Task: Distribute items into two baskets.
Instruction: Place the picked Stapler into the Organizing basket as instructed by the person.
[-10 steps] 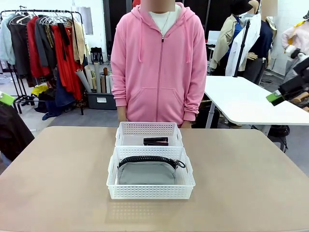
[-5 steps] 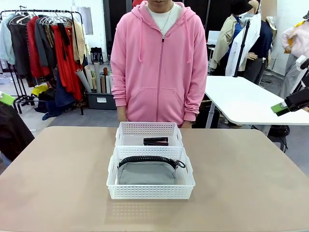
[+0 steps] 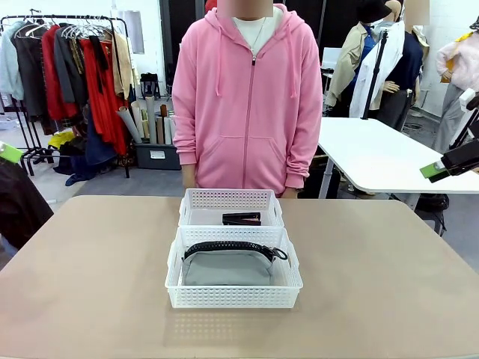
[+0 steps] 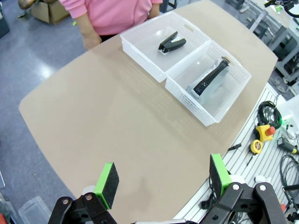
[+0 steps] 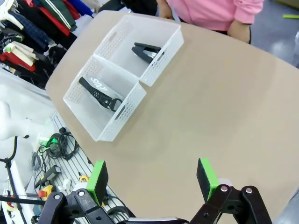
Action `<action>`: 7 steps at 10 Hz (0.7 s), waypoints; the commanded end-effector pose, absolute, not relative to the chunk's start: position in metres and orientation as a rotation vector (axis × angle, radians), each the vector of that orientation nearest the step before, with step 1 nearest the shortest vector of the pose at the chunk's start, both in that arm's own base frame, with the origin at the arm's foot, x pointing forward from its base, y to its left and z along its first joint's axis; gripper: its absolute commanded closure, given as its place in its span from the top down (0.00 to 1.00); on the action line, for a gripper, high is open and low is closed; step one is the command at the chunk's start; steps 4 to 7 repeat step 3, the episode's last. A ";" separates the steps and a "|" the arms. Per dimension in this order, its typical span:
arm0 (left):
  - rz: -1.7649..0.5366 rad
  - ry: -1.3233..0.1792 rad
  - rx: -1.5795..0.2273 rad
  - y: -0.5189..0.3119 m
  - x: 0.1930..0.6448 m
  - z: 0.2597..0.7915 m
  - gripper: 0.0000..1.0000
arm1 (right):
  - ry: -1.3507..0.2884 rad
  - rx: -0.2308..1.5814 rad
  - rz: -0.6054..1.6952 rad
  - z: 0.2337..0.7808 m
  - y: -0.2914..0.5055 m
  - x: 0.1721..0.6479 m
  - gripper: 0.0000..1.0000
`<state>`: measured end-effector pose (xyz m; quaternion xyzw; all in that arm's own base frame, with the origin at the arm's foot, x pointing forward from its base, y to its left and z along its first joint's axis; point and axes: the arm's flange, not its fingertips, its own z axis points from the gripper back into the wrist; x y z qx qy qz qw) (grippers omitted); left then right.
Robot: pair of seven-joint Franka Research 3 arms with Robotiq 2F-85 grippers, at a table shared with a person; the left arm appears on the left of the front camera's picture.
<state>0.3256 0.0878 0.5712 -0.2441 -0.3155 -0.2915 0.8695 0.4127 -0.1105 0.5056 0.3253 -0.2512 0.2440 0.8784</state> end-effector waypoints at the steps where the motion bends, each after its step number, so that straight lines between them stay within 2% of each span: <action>1: -0.622 -0.678 -0.527 0.088 0.326 0.571 1.00 | -0.522 0.687 0.515 0.508 -0.111 0.415 1.00; 7: -0.622 -0.678 -0.527 0.088 0.326 0.571 1.00 | -0.522 0.687 0.515 0.508 -0.111 0.415 1.00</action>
